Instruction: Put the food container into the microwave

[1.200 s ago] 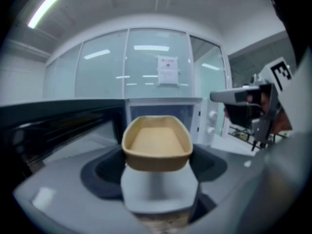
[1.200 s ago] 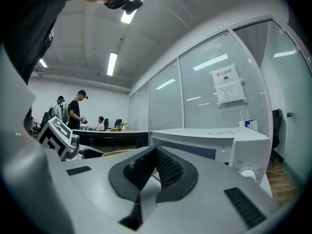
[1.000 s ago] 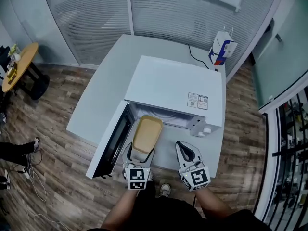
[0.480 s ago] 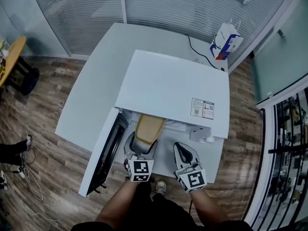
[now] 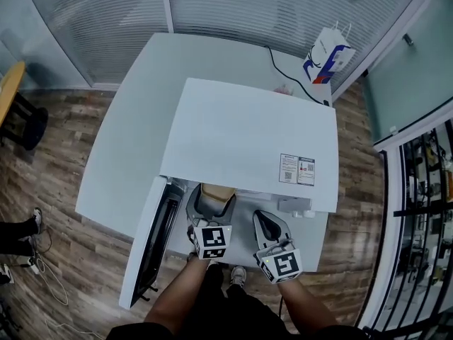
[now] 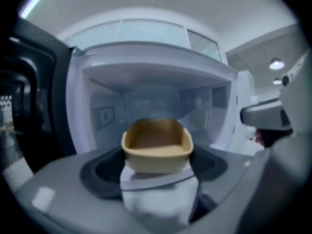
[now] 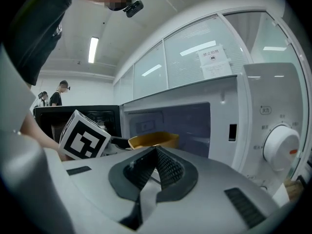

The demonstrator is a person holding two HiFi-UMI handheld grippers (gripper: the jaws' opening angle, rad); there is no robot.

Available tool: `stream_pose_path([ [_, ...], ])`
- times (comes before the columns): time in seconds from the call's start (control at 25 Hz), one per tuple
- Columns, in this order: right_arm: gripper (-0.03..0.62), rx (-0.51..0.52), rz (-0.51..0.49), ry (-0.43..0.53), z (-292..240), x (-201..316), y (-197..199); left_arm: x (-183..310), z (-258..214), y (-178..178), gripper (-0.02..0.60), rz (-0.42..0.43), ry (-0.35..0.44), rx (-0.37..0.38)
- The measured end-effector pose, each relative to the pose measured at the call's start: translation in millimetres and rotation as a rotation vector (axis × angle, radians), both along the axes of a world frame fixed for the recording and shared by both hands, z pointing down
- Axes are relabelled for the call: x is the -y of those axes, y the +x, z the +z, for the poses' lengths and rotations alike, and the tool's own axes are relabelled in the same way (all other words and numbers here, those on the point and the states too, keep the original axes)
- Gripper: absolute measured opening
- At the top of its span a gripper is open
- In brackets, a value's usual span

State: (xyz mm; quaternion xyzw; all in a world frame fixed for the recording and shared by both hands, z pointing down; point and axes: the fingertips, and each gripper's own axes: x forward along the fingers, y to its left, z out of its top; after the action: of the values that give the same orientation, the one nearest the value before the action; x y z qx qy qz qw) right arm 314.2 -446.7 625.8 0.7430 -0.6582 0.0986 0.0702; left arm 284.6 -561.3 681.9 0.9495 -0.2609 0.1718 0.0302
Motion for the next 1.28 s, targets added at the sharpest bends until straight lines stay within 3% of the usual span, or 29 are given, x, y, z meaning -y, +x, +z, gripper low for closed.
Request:
stream_pose_path([
  [0.28, 0.006, -0.001, 0.031, -0.013, 4.5, 1.6, 10.6, 11.0, 4.0, 26.0, 0.429, 0.003, 0.002, -0.005],
  [0.44, 0.006, -0.002, 0.040, -0.015, 4.9, 1.5, 12.2, 13.1, 11.2, 32.9, 0.443, 0.000, -0.039, 0.006],
  [0.68, 0.006, -0.011, 0.044, 0.002, -4.4, -2.6, 10.3, 0.0, 19.1, 24.7, 0.511, 0.014, -0.091, 0.039],
  [0.96, 0.005, -0.050, 0.026, 0.060, -38.1, -12.6, 2.2, -27.9, -25.2, -5.2, 0.503, 0.005, 0.011, -0.017],
  [1.08, 0.006, -0.058, 0.013, 0.109, -62.3, -20.9, -5.9, -47.3, -61.8, -20.6, 0.457, -0.006, 0.058, -0.081],
  [1.28, 0.006, -0.062, -0.033, 0.202, -98.6, -28.7, -20.2, -67.6, -116.6, -45.0, 0.266, -0.068, 0.159, -0.189],
])
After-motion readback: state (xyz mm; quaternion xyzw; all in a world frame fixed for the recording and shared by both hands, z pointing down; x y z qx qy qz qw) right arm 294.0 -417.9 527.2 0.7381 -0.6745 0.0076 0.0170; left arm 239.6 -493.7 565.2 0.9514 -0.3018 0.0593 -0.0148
